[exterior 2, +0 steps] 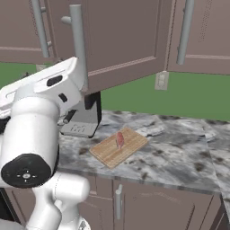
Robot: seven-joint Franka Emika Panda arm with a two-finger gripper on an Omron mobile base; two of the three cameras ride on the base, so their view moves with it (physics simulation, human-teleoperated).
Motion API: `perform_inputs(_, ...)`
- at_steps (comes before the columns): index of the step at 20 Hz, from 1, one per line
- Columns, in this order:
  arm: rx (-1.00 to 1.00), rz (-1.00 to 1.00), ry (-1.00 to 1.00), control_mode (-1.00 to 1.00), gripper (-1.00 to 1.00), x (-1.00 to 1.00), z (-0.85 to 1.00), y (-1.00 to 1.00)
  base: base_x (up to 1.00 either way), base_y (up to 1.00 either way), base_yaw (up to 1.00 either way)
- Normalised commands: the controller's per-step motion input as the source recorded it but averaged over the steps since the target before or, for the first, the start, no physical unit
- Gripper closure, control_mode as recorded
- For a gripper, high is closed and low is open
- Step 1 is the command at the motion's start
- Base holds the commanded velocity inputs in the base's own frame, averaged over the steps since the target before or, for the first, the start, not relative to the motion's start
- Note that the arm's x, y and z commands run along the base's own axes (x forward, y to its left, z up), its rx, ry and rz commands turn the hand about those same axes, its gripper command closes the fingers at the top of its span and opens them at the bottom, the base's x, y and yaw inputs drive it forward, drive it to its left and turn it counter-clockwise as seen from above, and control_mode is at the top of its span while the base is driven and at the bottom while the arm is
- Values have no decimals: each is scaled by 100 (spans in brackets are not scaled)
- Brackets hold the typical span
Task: Open the cabinet, retrieve the rolling pin, and place it next to the meat on the cutting board to prepare for tenderizing.
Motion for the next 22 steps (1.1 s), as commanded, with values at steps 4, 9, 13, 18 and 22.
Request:
perform_inputs(4,-17,0,0,-100,-100,-26,17,79,0,0,0)
perform_inputs(9,-25,-2,0,-100,-100,-13,11,87,0,0,0)
perform_inputs(13,-31,-7,3,-100,-100,9,-4,86,0,0,0)
perform_inputs(18,-38,-5,6,-100,-100,40,-52,58,0,0,0)
perform_inputs(22,-31,-21,8,-100,-100,51,-56,22,0,0,0)
